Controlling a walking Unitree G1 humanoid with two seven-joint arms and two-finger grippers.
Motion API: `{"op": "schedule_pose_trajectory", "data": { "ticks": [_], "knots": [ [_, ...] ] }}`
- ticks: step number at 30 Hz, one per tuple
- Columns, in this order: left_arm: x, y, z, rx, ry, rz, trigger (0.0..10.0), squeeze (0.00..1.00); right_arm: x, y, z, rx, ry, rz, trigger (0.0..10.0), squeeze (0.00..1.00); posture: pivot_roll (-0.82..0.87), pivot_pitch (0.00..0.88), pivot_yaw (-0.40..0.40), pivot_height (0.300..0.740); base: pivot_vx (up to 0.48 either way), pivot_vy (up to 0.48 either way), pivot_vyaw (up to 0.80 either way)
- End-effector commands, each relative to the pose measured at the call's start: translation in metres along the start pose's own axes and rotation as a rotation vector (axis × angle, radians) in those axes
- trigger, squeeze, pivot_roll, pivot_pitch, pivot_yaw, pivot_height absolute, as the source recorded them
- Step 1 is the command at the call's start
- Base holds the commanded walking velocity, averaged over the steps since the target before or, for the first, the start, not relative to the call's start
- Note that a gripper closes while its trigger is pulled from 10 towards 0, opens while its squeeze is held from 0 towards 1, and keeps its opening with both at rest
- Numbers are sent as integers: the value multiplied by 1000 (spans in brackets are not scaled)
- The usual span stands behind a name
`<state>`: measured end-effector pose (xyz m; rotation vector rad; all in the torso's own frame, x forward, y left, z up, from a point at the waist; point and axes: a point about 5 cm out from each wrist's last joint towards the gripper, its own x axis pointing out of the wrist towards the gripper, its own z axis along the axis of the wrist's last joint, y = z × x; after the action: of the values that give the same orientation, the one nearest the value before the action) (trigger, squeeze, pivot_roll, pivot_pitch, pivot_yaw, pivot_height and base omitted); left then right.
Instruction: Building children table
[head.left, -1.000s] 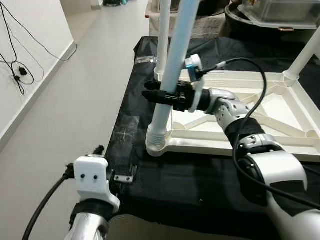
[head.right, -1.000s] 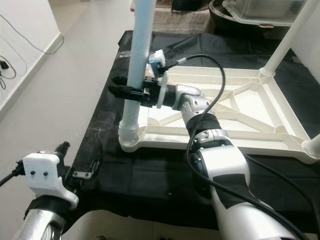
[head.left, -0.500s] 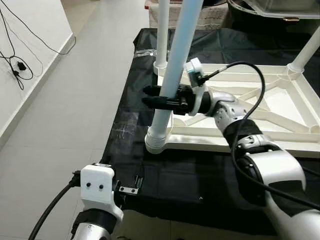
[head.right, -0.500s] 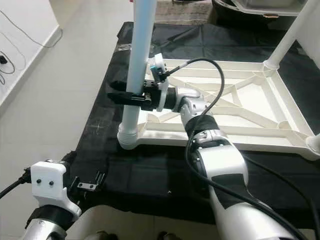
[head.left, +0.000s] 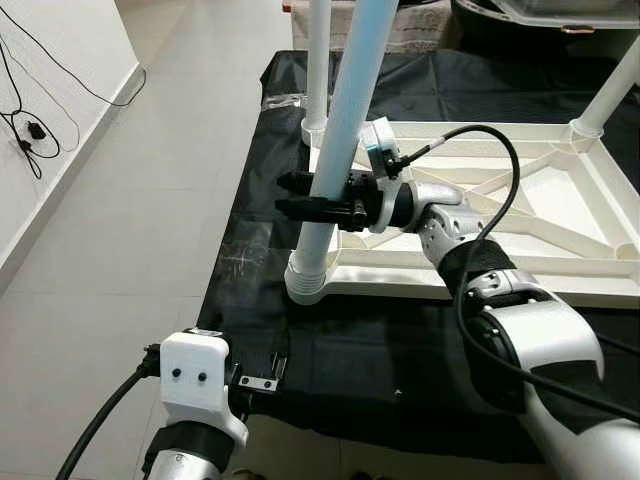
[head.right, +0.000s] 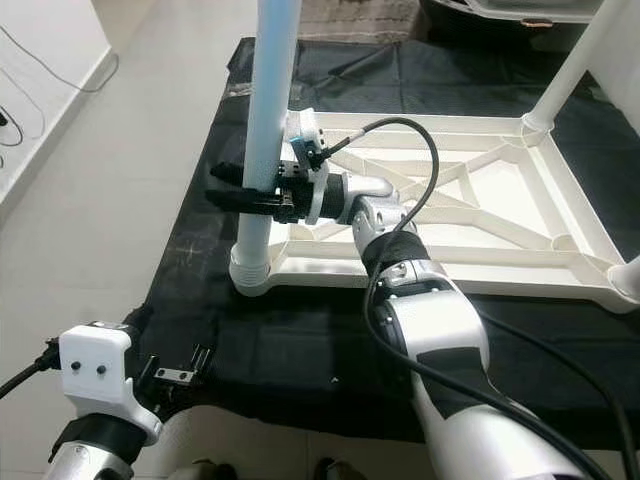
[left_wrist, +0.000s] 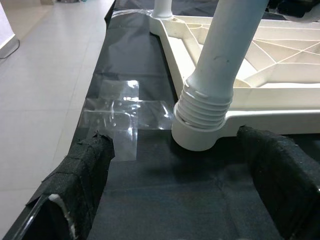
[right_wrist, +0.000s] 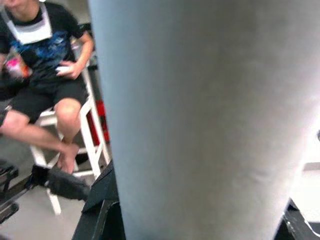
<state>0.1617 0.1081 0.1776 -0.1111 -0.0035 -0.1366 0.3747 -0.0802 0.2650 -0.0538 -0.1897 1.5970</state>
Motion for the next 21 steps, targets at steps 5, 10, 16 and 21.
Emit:
{"op": "schedule_pose_trajectory", "data": {
  "ticks": [5,10,16,21],
  "knots": [
    [-2,0,0,7,11,12,10000,0,16,7,-15,-33,125,90,10000,0,168,249,-37,740,0,0,0],
    [-2,-1,0,6,10,12,10000,0,25,8,-15,-83,182,101,10000,0,164,243,-42,740,0,0,0],
    [-1,-2,-1,7,7,14,10000,0,30,8,-19,-108,236,93,10000,0,160,237,-51,740,0,0,0],
    [-1,-1,-1,8,7,16,10000,0,34,9,-23,-110,261,95,10000,0,158,236,-53,740,0,0,0]
  ]
}}
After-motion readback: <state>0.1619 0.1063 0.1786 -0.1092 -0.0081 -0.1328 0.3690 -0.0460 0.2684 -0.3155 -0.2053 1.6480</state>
